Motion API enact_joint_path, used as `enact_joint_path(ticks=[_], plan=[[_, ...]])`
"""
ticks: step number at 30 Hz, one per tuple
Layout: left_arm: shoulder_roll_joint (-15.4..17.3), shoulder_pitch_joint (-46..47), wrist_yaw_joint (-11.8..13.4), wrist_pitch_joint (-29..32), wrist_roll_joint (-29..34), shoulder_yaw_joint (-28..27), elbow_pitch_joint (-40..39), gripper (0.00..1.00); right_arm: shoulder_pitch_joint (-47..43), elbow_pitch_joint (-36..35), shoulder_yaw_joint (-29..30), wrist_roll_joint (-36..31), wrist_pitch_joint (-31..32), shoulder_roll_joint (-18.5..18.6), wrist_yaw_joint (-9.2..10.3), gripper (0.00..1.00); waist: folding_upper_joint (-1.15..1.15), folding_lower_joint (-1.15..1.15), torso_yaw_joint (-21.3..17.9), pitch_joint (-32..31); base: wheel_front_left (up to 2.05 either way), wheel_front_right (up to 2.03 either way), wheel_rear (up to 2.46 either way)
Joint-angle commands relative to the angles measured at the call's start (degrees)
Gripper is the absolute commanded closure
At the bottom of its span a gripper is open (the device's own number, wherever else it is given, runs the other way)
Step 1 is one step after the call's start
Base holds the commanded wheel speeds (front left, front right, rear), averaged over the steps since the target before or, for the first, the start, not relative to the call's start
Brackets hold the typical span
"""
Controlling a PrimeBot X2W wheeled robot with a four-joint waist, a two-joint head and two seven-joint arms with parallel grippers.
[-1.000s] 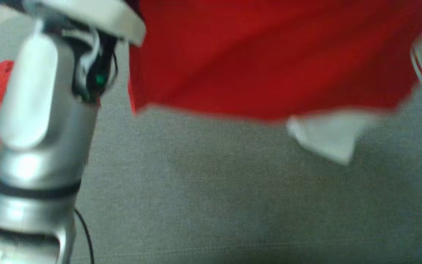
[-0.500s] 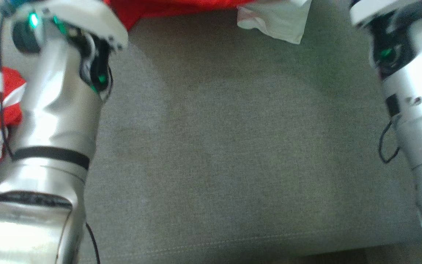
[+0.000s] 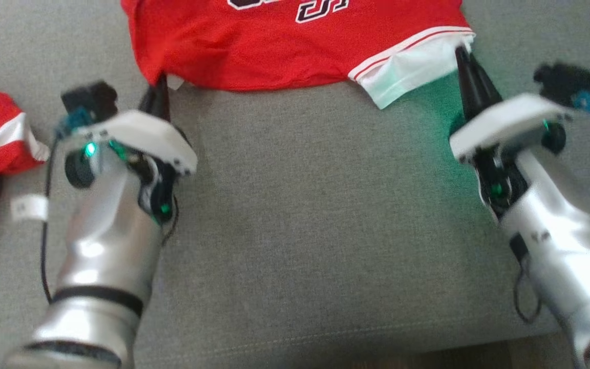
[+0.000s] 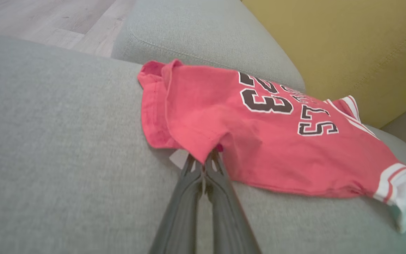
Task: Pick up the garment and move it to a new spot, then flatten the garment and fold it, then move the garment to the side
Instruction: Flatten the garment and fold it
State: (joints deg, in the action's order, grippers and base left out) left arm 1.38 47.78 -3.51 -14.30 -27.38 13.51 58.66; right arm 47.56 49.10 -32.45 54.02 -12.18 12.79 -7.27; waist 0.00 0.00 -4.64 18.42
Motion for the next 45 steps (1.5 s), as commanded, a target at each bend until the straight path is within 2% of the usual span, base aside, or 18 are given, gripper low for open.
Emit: enact_joint_path(ticks=[1,6,12,15,16,19,24,29,33,38,45], plan=[[1.5,-2.3,0.2,-0.7,-0.3,-0.9,-3.6,1.00,-4.0,-4.0,-0.9,1.3,-1.2,1.6,-0.22,1.00,0.00,0.00,0.0,-0.9,0.00,0.00,0.00],[1.8,-11.5,0.7,-0.7,2.1,-1.6,-11.1,1.00,-16.0,-15.4,0.5,4.0,-2.4,6.5,-0.22,1.00,0.00,0.00,-0.1,-3.0,0.00,0.00,0.00],[4.9,-22.5,1.6,-0.7,7.5,0.8,-19.7,1.00,-31.7,-29.6,6.0,3.9,-2.4,11.8,-0.22,1.00,0.00,0.00,0.4,-5.6,0.00,0.00,0.00],[6.8,-27.7,2.3,1.5,8.2,1.7,-24.3,1.00,-39.2,-36.1,10.5,2.7,-0.1,12.8,-0.22,1.00,0.00,0.00,0.7,-6.6,0.00,0.00,0.00],[6.8,-27.7,2.3,1.5,8.2,1.7,-24.3,1.00,-39.2,-36.1,10.5,2.7,-0.1,12.8,-0.22,1.00,0.00,0.00,0.7,-6.6,0.00,0.00,0.00],[9.2,-33.0,3.1,5.9,8.7,2.4,-31.5,1.00,-46.8,-42.6,15.5,1.3,5.2,12.5,-0.22,1.00,0.00,0.00,1.0,-7.7,0.00,0.00,0.00],[12.9,-42.7,5.9,15.3,8.3,2.3,-48.0,1.00,-58.5,-53.1,25.1,-3.1,16.8,8.5,-0.22,1.00,0.00,0.00,1.4,-9.4,0.00,0.00,0.00],[16.8,-51.3,9.4,25.1,8.2,1.4,-63.8,1.00,-67.3,-64.2,33.5,-8.7,29.0,1.3,-0.22,1.00,0.00,0.00,1.5,-10.9,0.00,0.00,0.00],[19.3,-55.5,11.4,31.1,8.4,0.6,-72.4,1.00,-70.1,-71.6,37.9,-12.8,36.9,-4.1,-0.22,1.00,0.00,0.00,1.5,-11.0,0.00,0.00,0.00],[20.8,-56.2,12.0,35.4,7.9,0.2,-76.7,1.00,-69.2,-75.4,40.4,-15.2,43.5,-7.6,-0.22,1.00,0.00,0.00,1.6,-10.7,0.00,0.00,0.00],[21.8,-51.0,9.0,40.6,5.3,1.5,-73.9,1.00,-60.1,-71.6,40.9,-15.7,48.0,-8.4,-0.22,1.00,0.00,0.00,1.2,-8.7,0.00,0.00,0.00]])
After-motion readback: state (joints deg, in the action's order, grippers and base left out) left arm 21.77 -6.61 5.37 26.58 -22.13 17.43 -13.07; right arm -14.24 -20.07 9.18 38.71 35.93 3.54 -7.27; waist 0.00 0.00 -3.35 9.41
